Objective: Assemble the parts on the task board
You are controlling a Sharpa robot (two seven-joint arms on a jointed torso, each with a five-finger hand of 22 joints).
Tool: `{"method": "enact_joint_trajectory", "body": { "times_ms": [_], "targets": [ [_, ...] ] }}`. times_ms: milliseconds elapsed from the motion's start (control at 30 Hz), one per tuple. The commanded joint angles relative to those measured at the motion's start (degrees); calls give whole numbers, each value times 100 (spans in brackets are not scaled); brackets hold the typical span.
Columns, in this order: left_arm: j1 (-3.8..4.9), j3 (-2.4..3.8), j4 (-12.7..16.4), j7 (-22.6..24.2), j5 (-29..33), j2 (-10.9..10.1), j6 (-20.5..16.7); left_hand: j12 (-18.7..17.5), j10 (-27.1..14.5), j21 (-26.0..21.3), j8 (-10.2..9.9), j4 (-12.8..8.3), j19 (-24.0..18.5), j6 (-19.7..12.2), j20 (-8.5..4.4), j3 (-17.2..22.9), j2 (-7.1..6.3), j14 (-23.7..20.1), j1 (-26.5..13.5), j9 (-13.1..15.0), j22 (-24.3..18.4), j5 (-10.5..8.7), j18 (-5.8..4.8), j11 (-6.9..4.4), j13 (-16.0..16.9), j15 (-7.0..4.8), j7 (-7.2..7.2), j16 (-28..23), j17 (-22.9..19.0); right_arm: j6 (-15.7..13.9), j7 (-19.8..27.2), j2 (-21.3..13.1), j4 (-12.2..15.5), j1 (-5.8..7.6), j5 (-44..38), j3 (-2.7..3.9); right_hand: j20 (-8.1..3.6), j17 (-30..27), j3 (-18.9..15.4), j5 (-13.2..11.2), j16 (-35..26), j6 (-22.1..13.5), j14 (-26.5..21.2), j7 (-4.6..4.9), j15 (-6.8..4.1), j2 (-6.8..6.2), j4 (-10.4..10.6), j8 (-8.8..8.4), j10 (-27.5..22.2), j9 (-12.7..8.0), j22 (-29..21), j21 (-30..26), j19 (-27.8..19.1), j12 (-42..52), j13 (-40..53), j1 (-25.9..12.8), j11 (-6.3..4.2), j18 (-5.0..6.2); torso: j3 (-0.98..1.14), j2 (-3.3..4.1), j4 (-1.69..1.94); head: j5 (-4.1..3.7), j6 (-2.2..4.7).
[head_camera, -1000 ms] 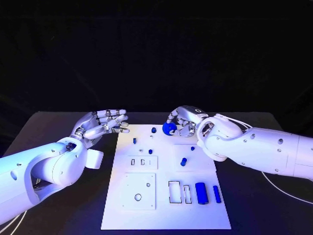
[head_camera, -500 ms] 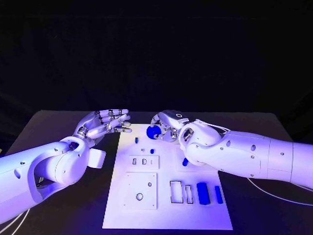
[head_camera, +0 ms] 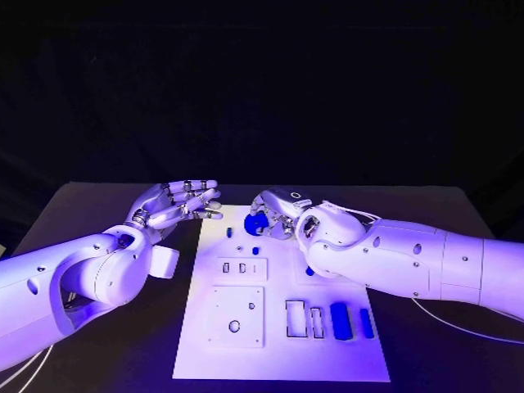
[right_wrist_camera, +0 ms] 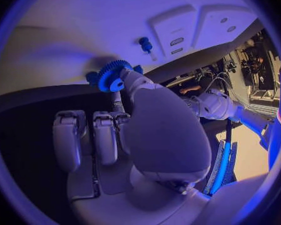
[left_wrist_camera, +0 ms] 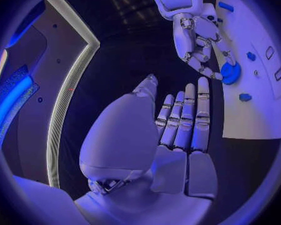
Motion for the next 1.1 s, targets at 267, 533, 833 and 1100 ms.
{"method": "enact_joint_trajectory", "body": {
  "times_ms": [267, 533, 833, 1100],
  "targets": [
    [6, 5, 13, 30, 14, 9, 98, -21, 20, 31, 16, 6, -53, 10, 0, 26, 50, -12, 28, 8, 5, 0, 52, 0, 2, -16, 239, 25, 5, 359, -145, 86, -117, -13, -162, -10, -29, 1311, 59, 17, 28, 206, 565, -91, -3, -11, 1, -5, 595, 4, 1194, 26, 378, 23, 1508, -119, -7, -69, 0, -2, 5, 2, -5],
    [6, 5, 12, 29, 14, 2, 92, -21, 20, 31, 16, 6, -53, 10, 0, 26, 50, -12, 28, 8, 5, 0, 52, 0, 2, -16, 239, 25, 5, 263, -331, 137, -198, -14, -257, -12, -26, 1309, 74, 17, 27, 196, 564, -86, 0, -20, -1, -14, 595, 1, 1199, 30, 381, 23, 1508, -138, -3, -71, -5, -2, -3, 11, 7],
    [6, 5, 12, 25, 9, -3, 89, -22, 18, 50, 18, -4, -76, 3, -1, 39, 45, -30, 32, 8, 17, -3, 51, -2, 1, -16, 233, 34, 23, 295, -232, 175, -237, -14, -188, -13, 104, 1257, 3, 1, 13, -360, 552, 117, 159, -248, 137, -443, 458, -148, 1125, -59, 319, -107, 1335, -590, 178, -46, -1, -2, 0, 20, 10],
    [6, 5, 14, 8, 6, -9, 89, -22, 18, 55, 19, -9, -80, 2, -1, 42, 41, -33, 38, 8, 20, -4, 52, -3, 1, -16, 233, 36, 26, 572, -99, 139, -220, -14, 21, -13, 177, 1283, -835, 17, 20, -376, 557, 157, 212, -22, 407, -614, 430, -184, 1129, -72, 319, -133, 1306, -1198, 226, -43, 0, -5, -3, 40, 28]
  ]
}}
